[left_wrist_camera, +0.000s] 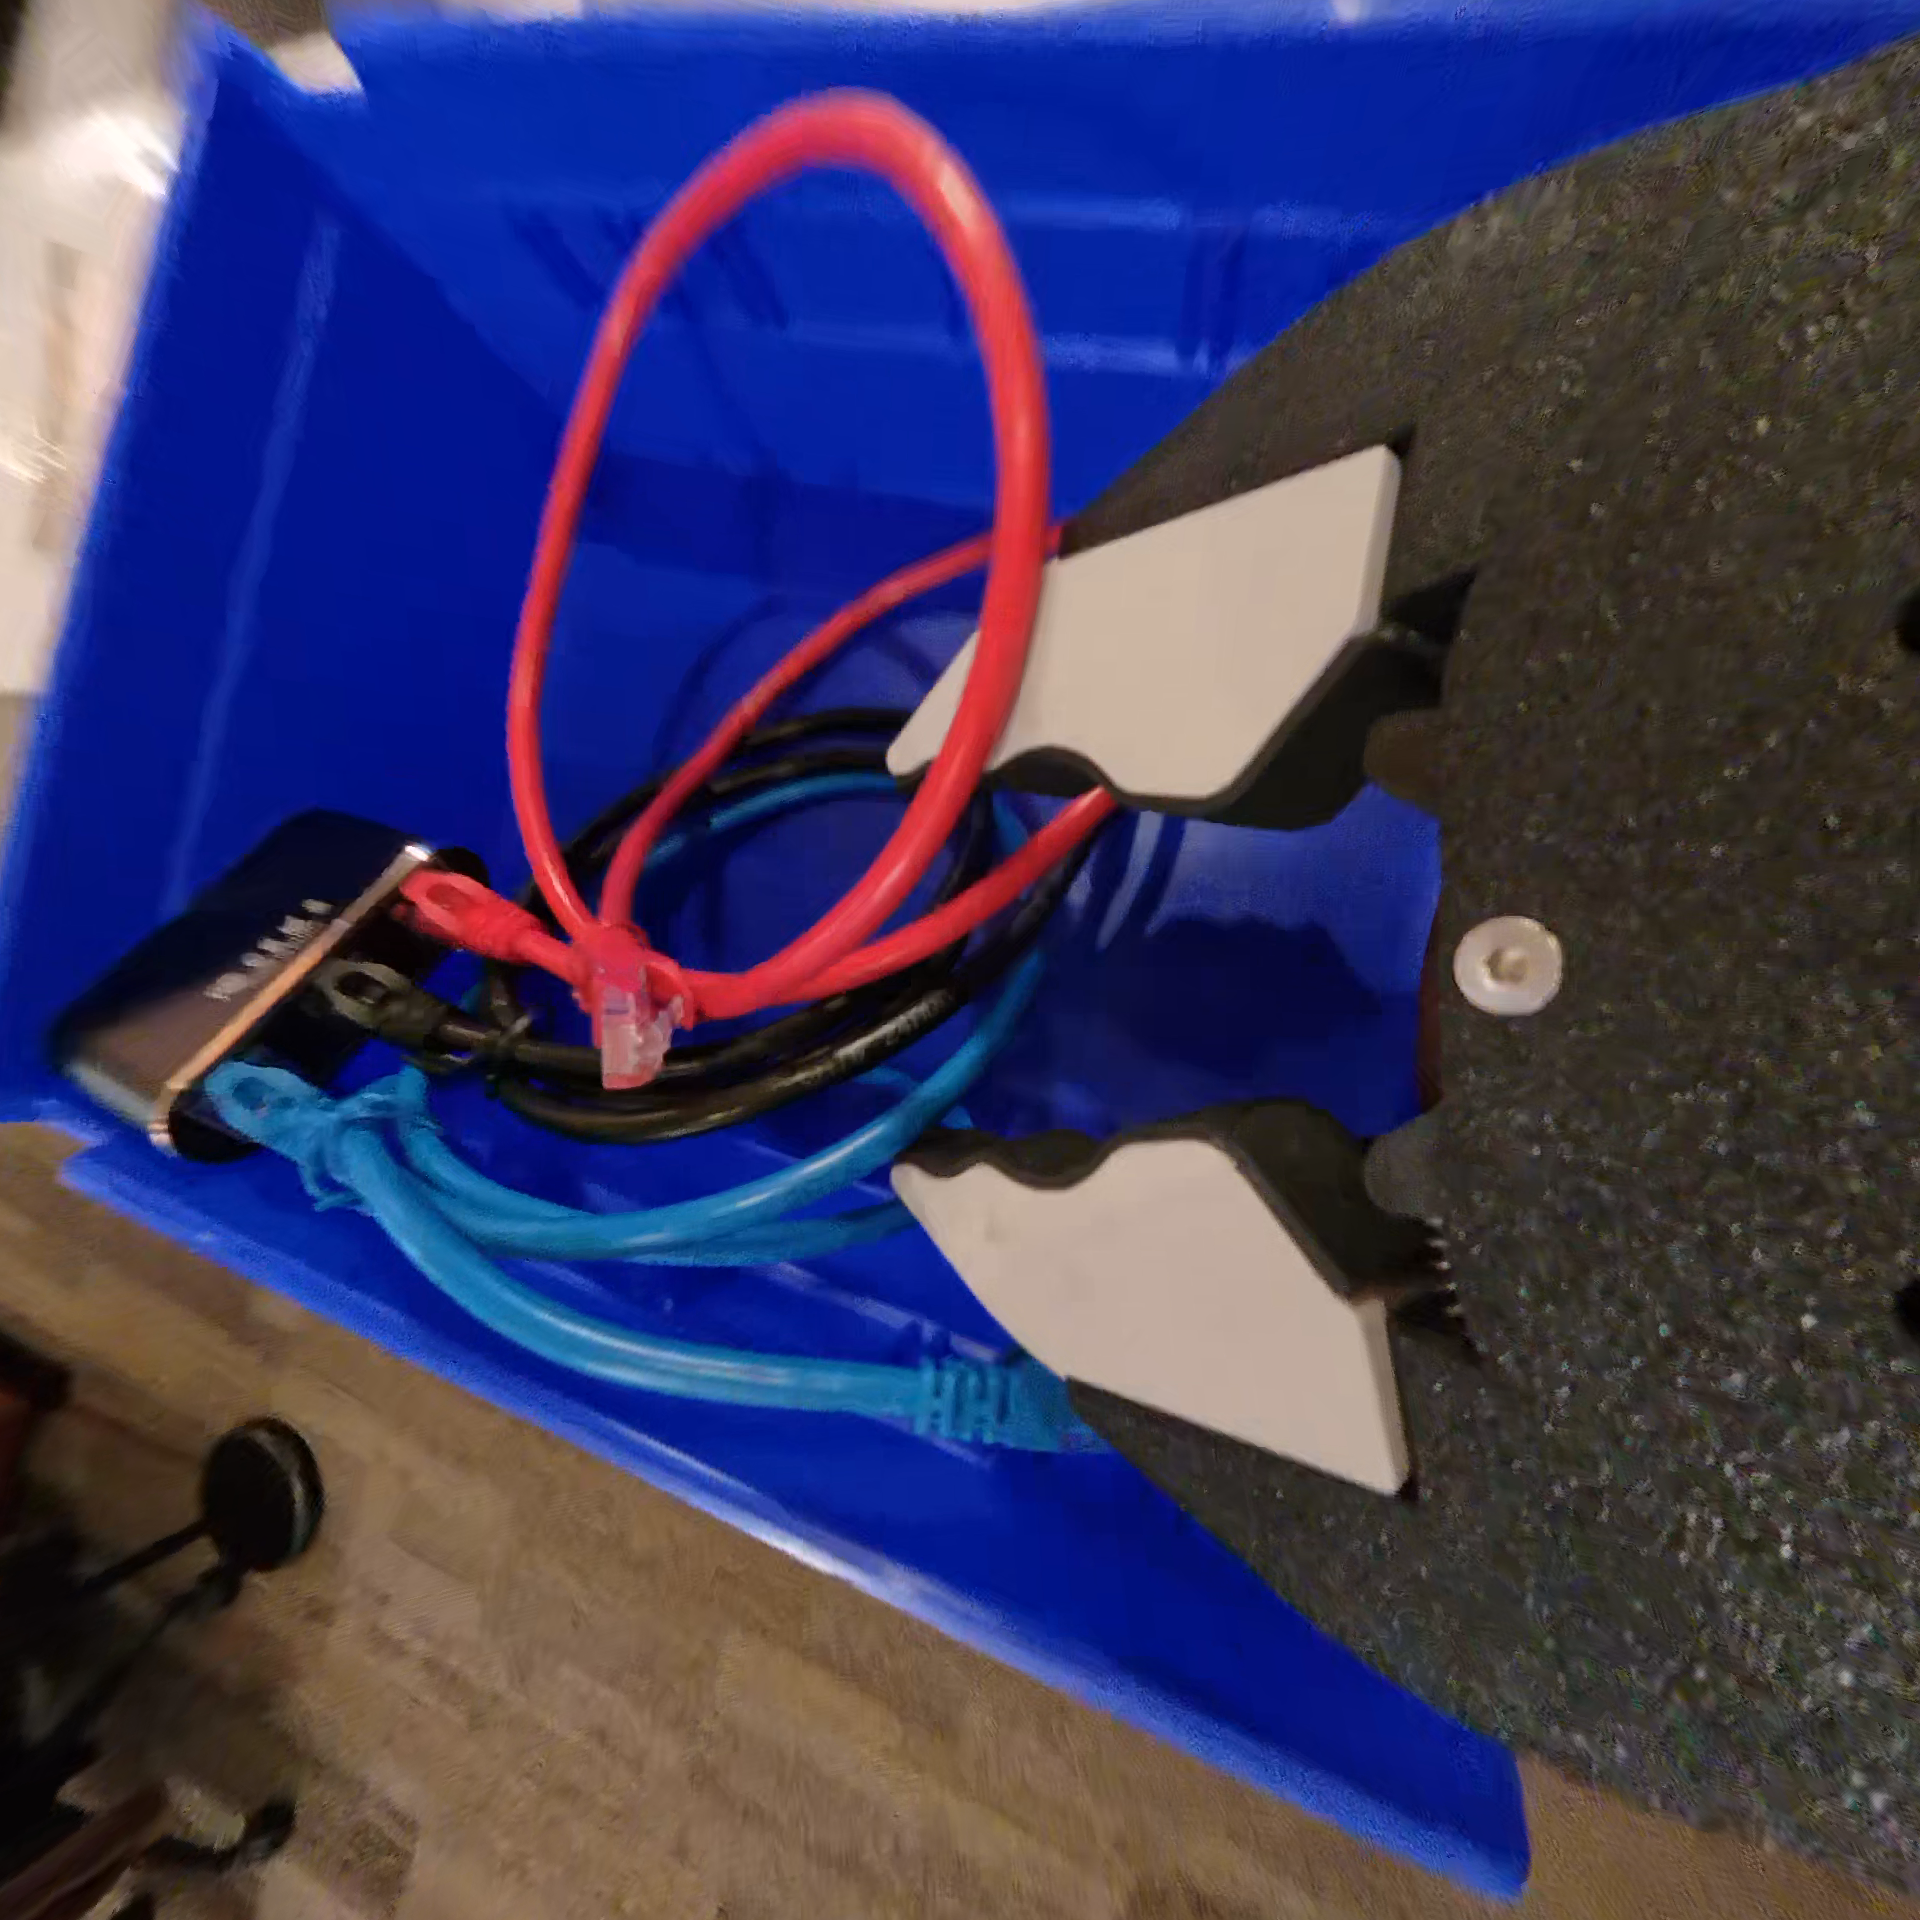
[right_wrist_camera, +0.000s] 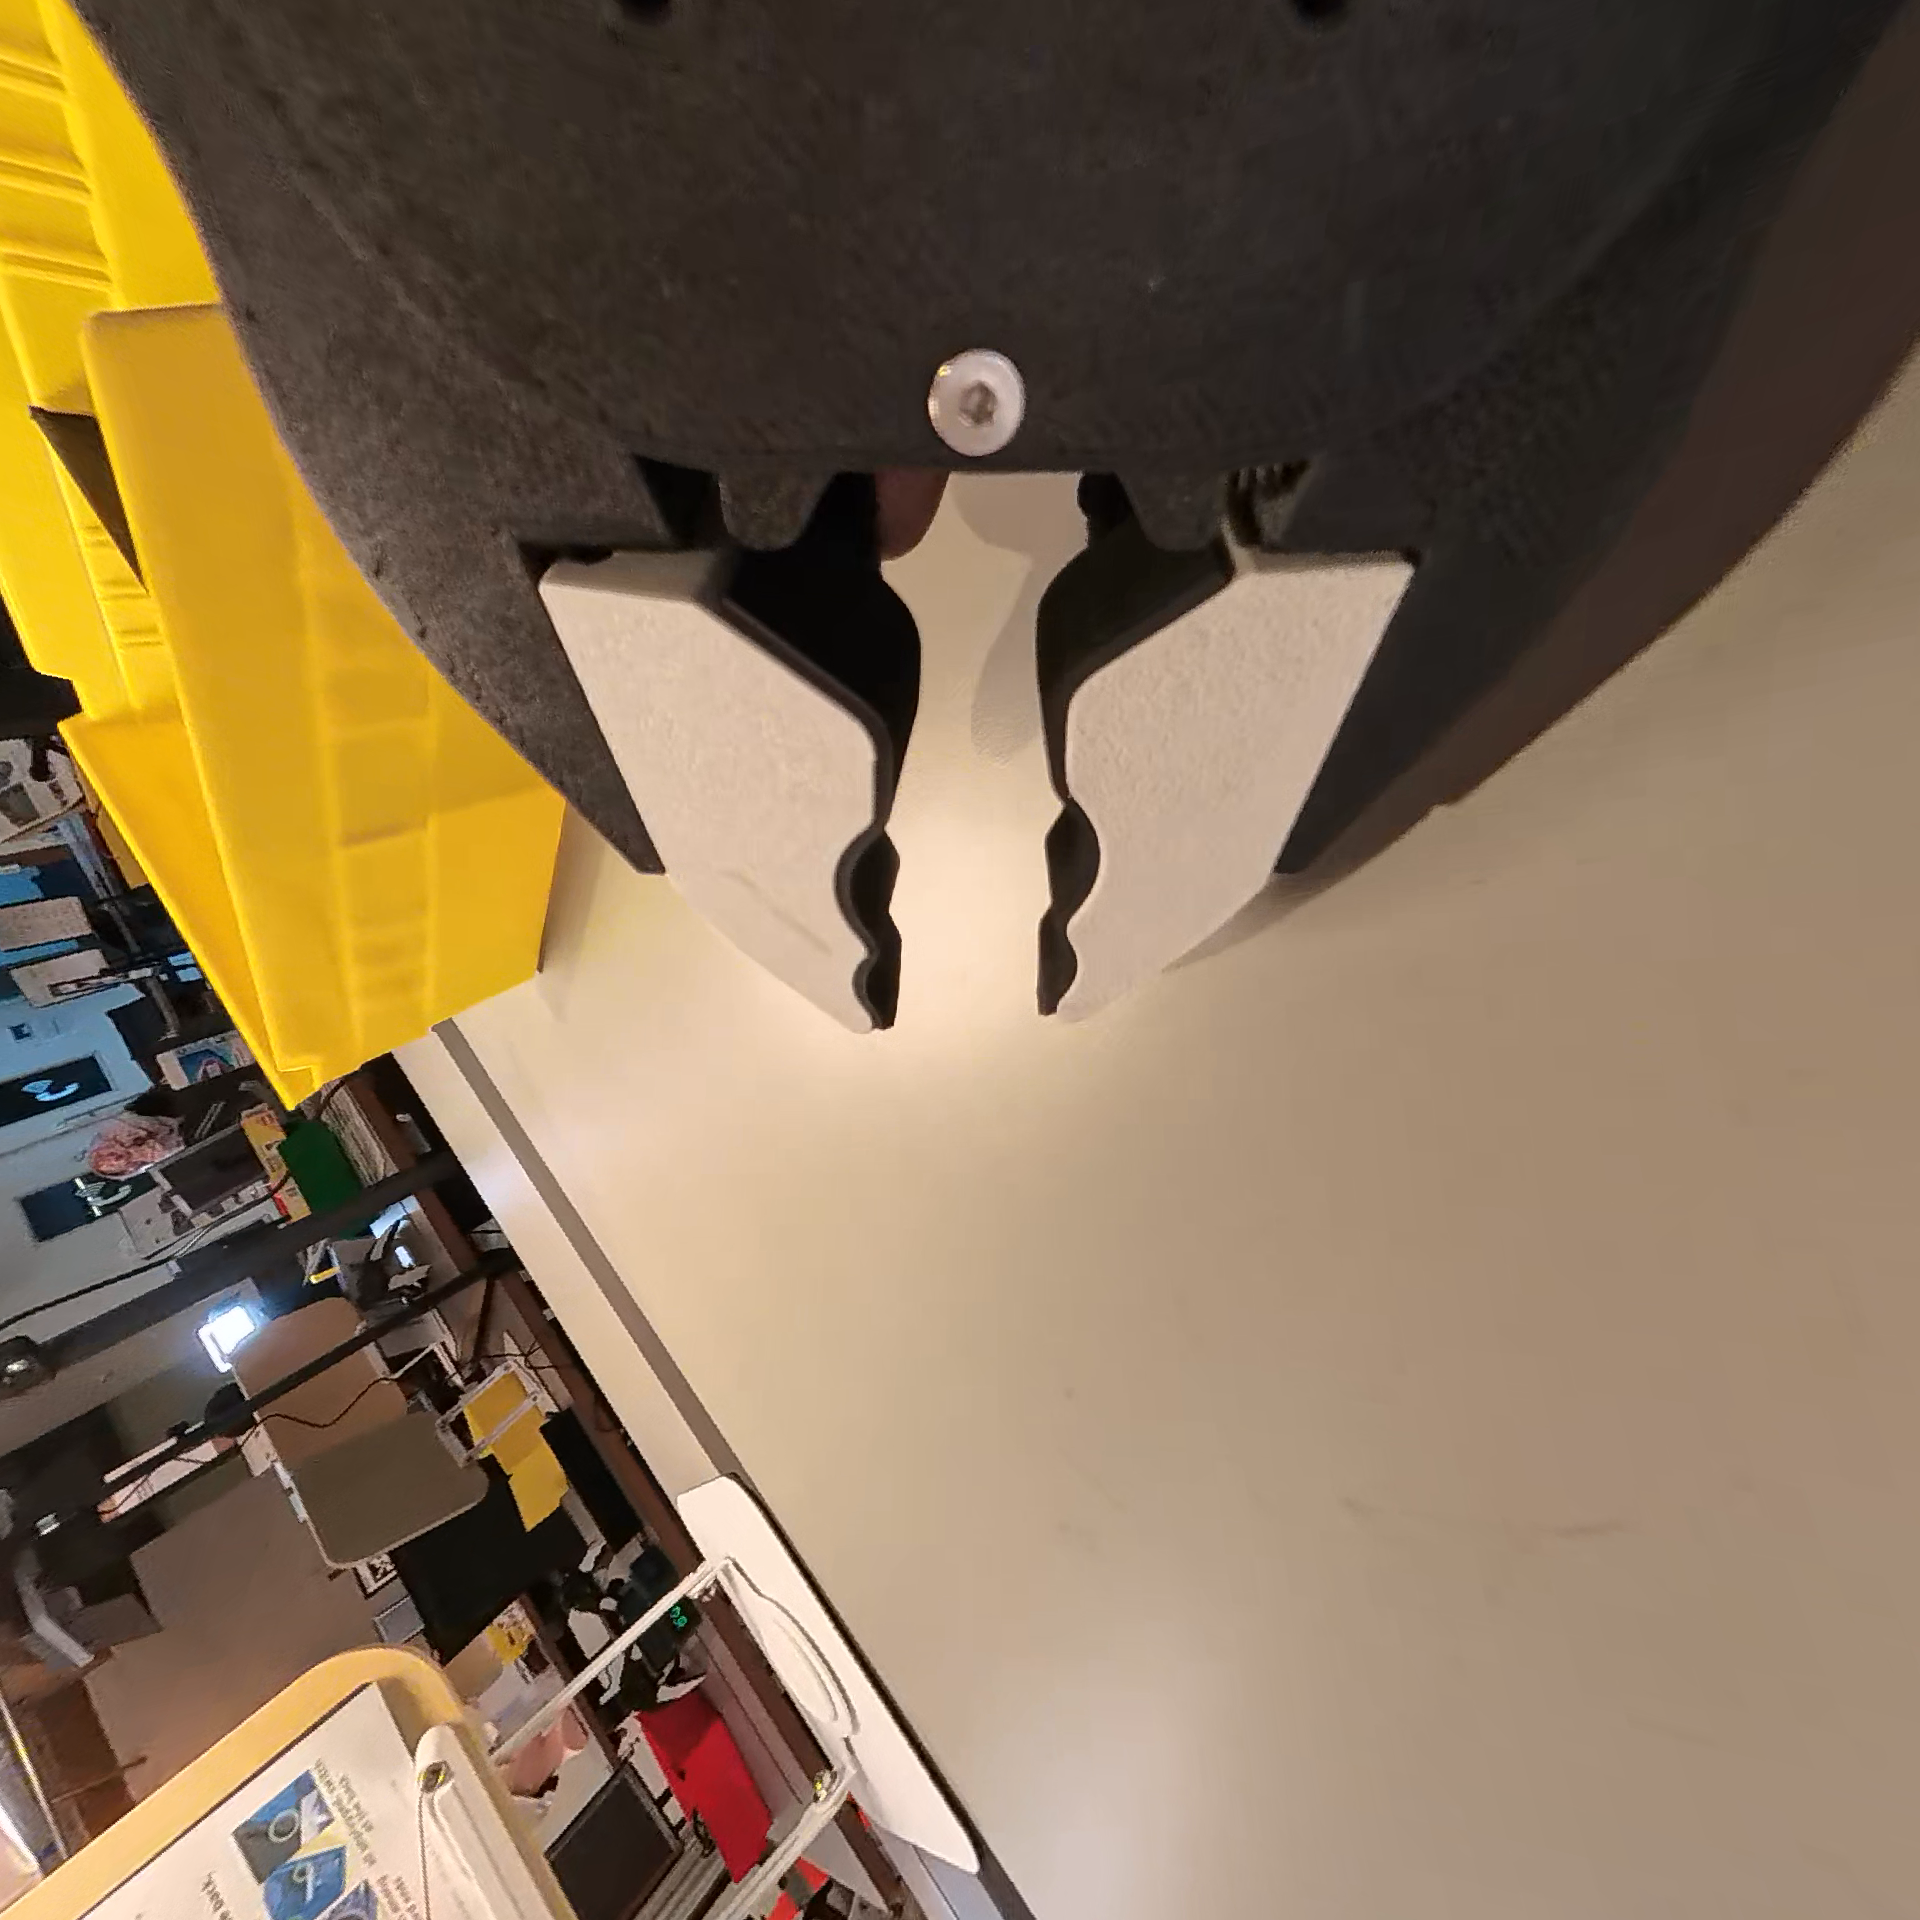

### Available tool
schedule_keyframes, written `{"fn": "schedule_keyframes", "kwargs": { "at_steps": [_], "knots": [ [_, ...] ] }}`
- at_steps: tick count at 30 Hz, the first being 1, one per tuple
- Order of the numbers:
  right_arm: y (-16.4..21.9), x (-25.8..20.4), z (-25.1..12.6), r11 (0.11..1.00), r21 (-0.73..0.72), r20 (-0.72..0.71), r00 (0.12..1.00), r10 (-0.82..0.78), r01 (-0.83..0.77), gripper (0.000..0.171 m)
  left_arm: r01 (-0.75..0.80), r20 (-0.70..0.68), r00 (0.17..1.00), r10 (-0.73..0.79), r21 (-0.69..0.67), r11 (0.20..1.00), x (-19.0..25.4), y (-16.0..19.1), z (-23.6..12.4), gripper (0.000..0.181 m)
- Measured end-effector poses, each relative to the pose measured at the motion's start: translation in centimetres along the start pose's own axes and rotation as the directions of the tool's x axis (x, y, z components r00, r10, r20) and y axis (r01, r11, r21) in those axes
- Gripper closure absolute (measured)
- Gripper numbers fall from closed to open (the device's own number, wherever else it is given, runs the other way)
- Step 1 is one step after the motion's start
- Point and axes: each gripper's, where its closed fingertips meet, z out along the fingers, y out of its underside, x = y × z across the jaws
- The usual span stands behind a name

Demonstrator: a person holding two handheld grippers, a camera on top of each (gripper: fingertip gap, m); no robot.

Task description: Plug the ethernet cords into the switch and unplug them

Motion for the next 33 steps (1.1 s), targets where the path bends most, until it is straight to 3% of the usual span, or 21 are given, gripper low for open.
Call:
{"fn": "schedule_keyframes", "kwargs": {
  "at_steps": [4,9,13,18,23,28,33],
  "knots": [
    [0.1,0.1,-0.2,1.0,-0.002,-0.01,1.0,0.002,-0.002,0.145,-0.088,0.061,0.993,0.098,-0.147,0.985,-1.1,2.0,2.0,0.124],
    [0.4,0.0,-0.4,1.0,-0.011,-0.014,1.0,-0.017,0.017,0.146,-0.074,0.004,0.997,0.074,-0.041,0.996,-0.8,0.5,1.2,0.155],
    [0.6,0.1,-0.5,1.0,-0.012,-0.019,1.0,-0.019,0.019,0.146,-0.052,-0.076,0.995,0.066,0.176,0.983,0.5,-2.9,-1.1,0.165],
    [0.7,0.2,-0.4,1.0,-0.019,-0.019,1.0,-0.014,0.013,0.146,-0.04,-0.1,0.99,0.097,0.459,0.888,2.1,-8.8,-6.9,0.169],
    [0.8,0.1,-0.3,0.999,-0.031,-0.028,0.999,-0.032,0.031,0.146,-0.013,-0.224,0.942,0.251,0.72,0.693,8.3,-13.6,-16.0,0.169],
    [0.9,0.0,-0.2,0.997,-0.04,-0.042,0.997,-0.066,0.065,0.146,-0.009,-0.326,0.769,0.549,0.854,0.52,19.7,-12.5,-25.8,0.169],
    [0.8,-0.1,-0.3,0.996,-0.03,-0.057,0.995,-0.088,0.086,0.146,0.011,-0.475,0.463,0.748,0.847,0.531,32.5,-4.0,-28.9,0.169]
  ]
}}
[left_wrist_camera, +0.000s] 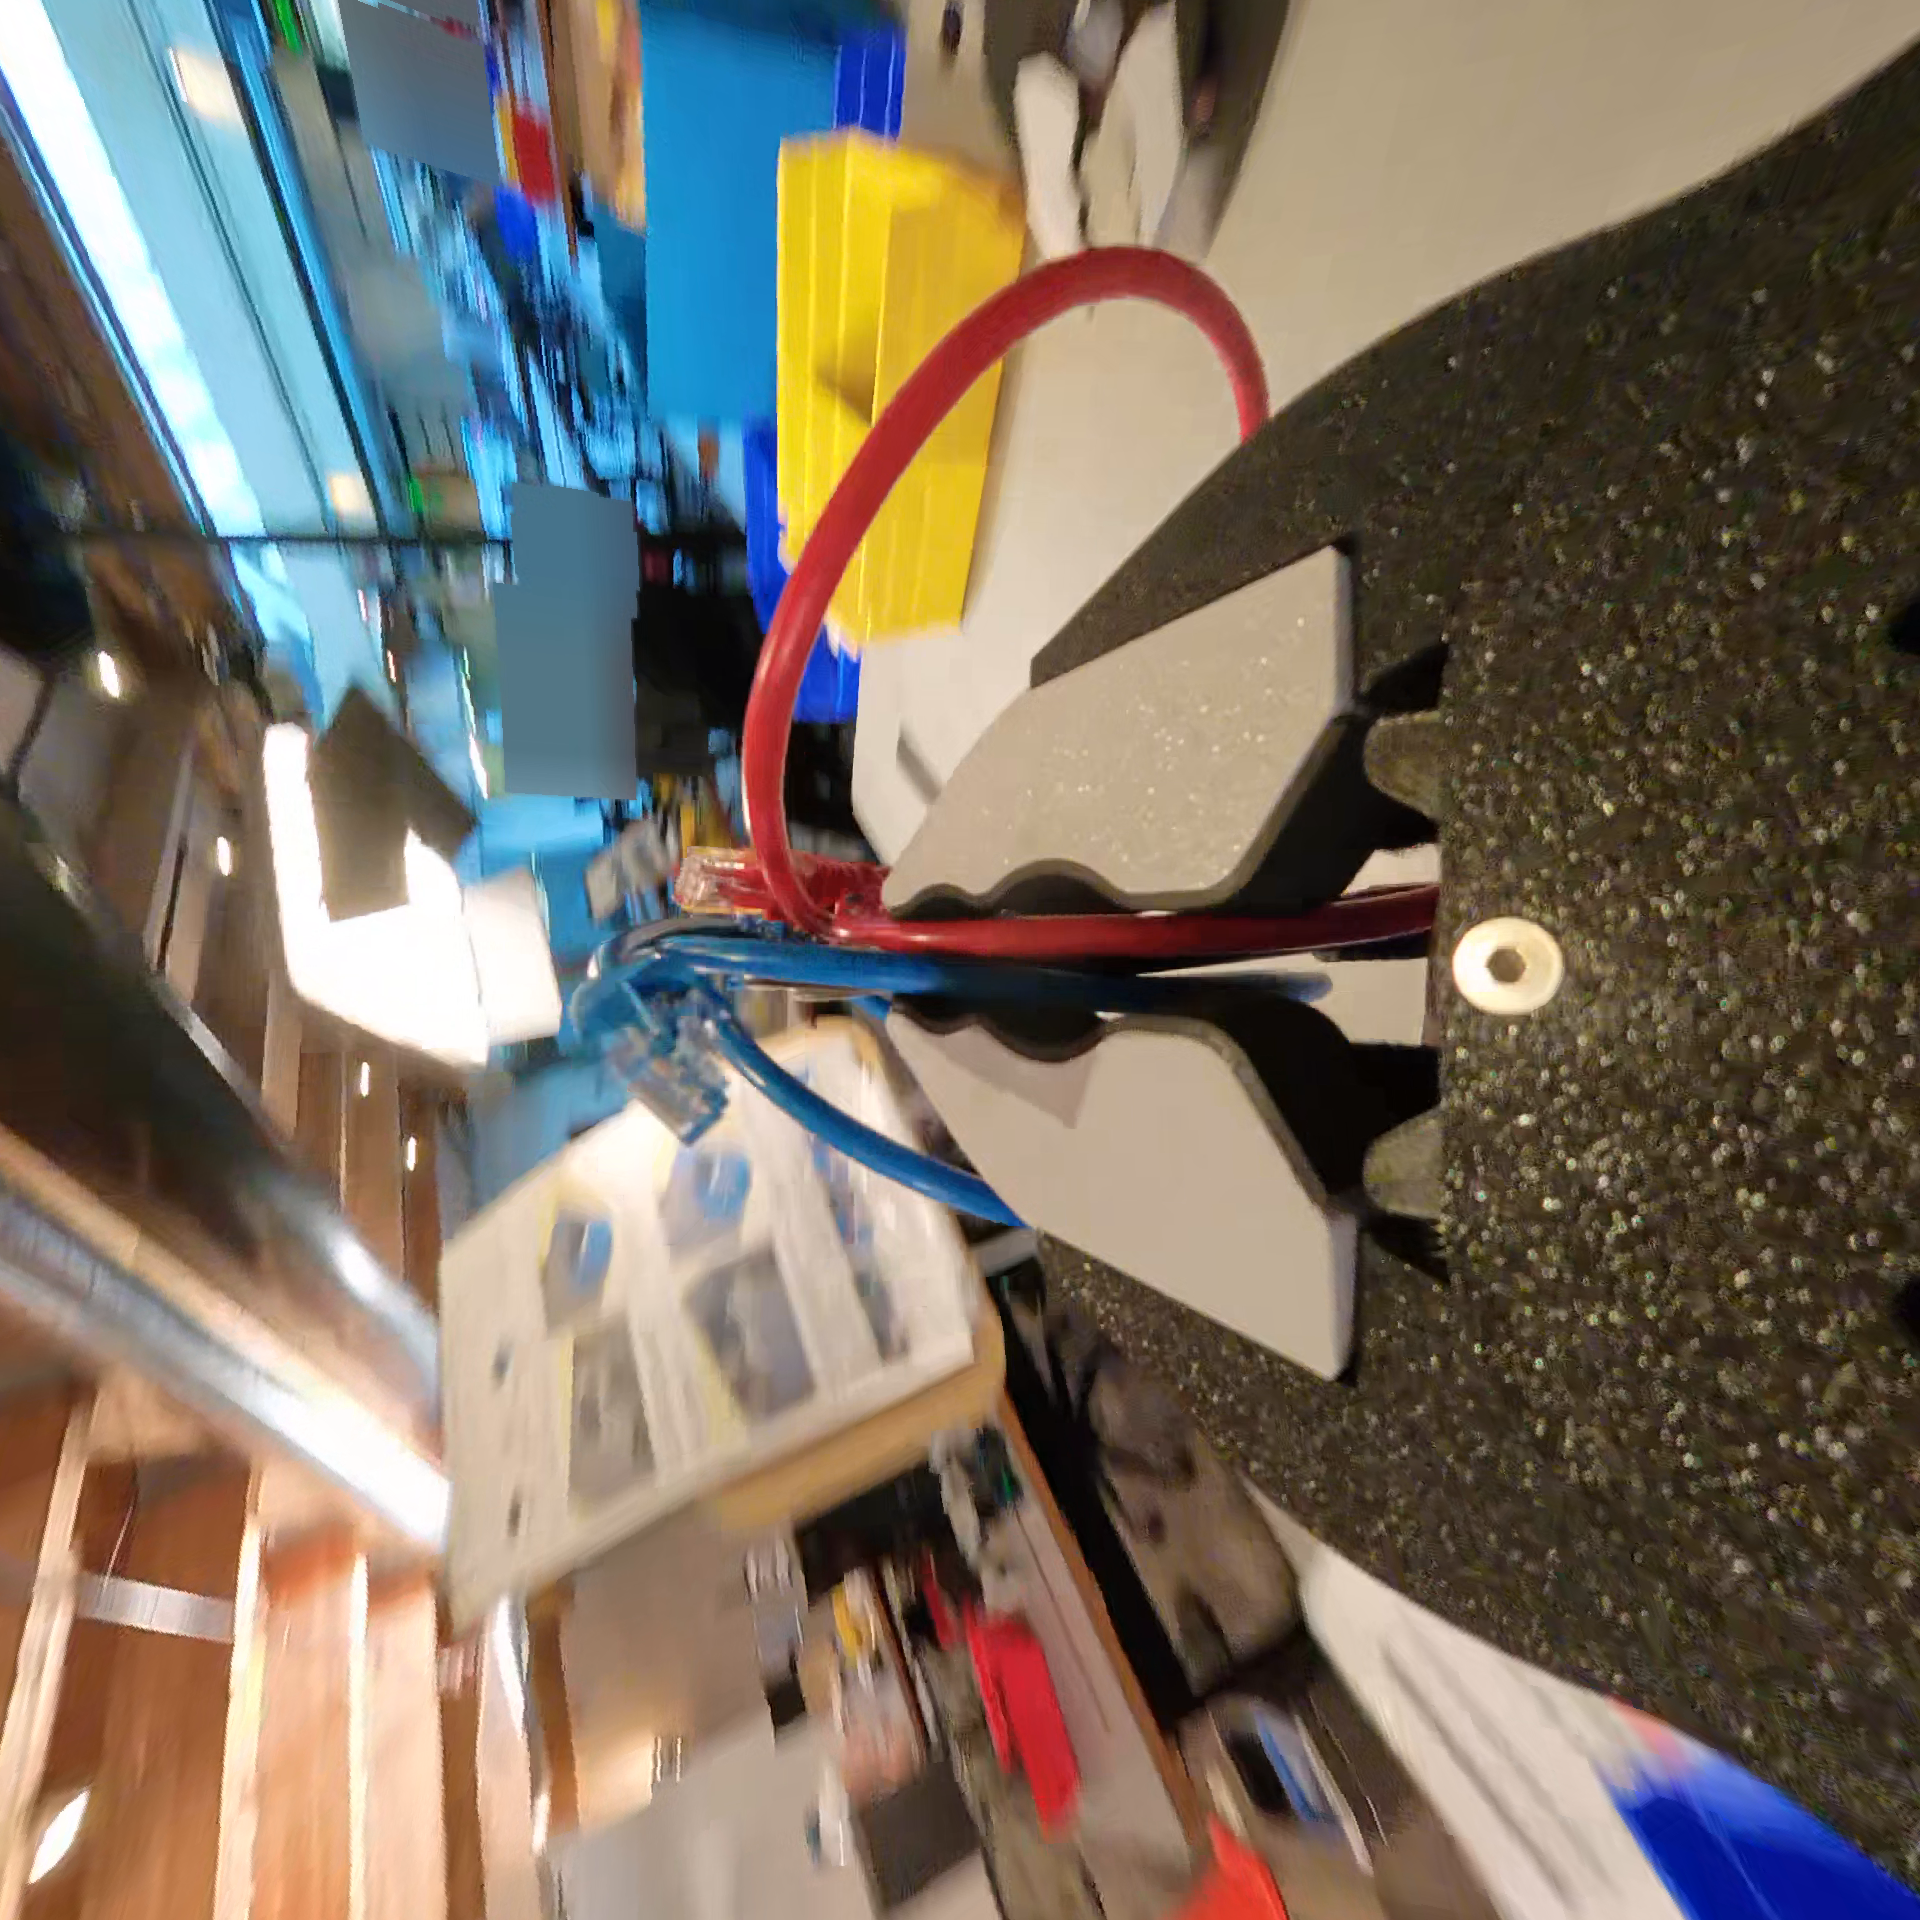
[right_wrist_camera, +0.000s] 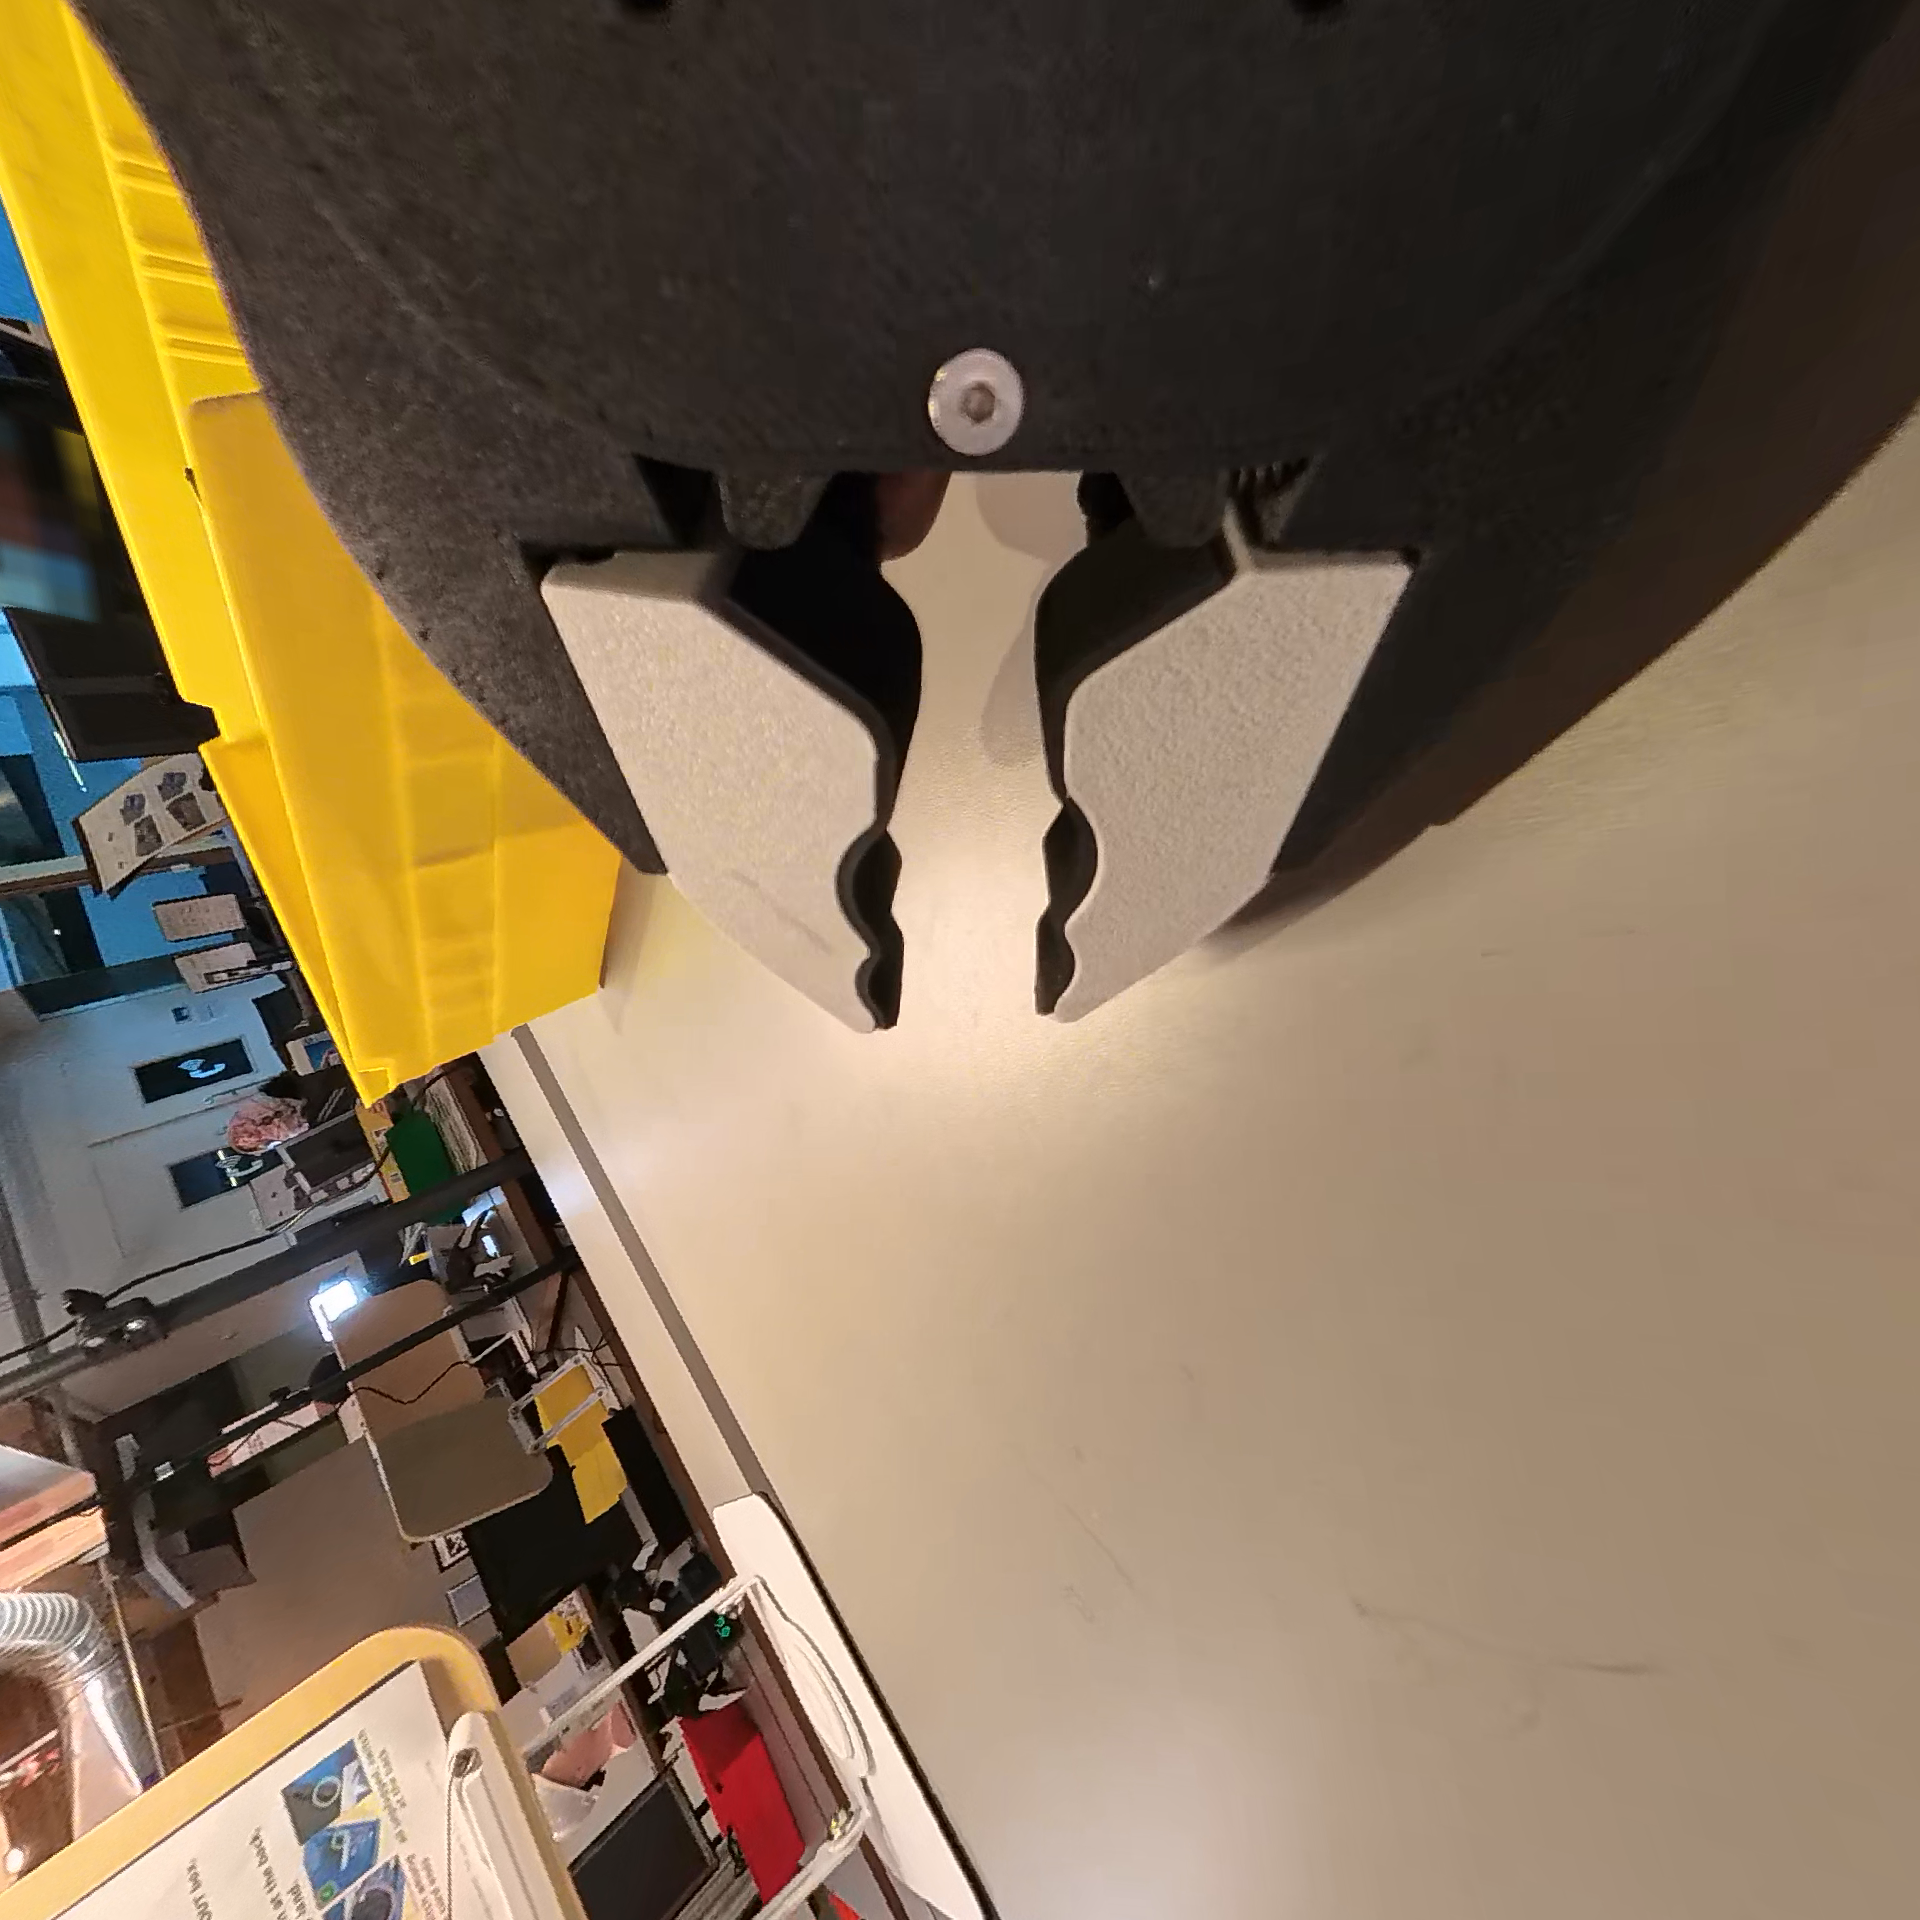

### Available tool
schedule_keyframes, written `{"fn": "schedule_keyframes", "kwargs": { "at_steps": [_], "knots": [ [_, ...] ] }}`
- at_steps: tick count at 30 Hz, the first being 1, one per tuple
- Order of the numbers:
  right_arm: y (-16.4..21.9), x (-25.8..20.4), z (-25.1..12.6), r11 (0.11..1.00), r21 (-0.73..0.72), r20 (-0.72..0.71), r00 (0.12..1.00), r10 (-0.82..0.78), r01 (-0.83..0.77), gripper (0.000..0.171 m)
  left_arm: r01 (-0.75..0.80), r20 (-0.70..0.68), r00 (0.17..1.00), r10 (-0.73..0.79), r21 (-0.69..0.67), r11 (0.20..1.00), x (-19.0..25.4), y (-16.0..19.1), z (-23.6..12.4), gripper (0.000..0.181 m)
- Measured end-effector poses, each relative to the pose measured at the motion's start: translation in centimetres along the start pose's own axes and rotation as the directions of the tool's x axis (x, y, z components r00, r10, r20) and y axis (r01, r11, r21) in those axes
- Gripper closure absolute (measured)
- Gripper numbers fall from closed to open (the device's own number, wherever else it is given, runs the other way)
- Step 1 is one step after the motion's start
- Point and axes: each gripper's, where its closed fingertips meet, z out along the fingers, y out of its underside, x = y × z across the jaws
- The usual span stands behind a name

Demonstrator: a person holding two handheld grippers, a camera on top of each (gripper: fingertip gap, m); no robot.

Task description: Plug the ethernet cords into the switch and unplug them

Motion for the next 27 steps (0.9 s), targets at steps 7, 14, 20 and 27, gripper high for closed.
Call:
{"fn": "schedule_keyframes", "kwargs": {
  "at_steps": [7,14,20,27],
  "knots": [
    [-1.1,-0.7,-1.1,0.994,0.106,0.071,0.997,-0.002,-0.006,0.137,0.184,-0.504,0.852,-0.144,0.031,0.982,15.7,10.0,5.4,0.169],
    [-2.3,-2.3,-1.0,0.986,0.165,0.238,0.971,-0.004,-0.037,0.113,0.022,-0.635,0.766,-0.099,-0.128,0.992,19.9,15.1,4.9,0.169],
    [-6.2,-4.0,-0.3,0.952,0.242,0.46,0.886,0.059,-0.189,0.083,0.016,-0.661,0.747,-0.071,-0.088,0.996,19.6,15.2,4.1,0.169],
    [-9.8,-3.3,1.9,0.874,0.234,0.659,0.731,0.178,-0.425,0.09,-0.013,-0.705,0.709,0.009,0.0,1.0,19.5,14.6,2.8,0.169]
  ]
}}
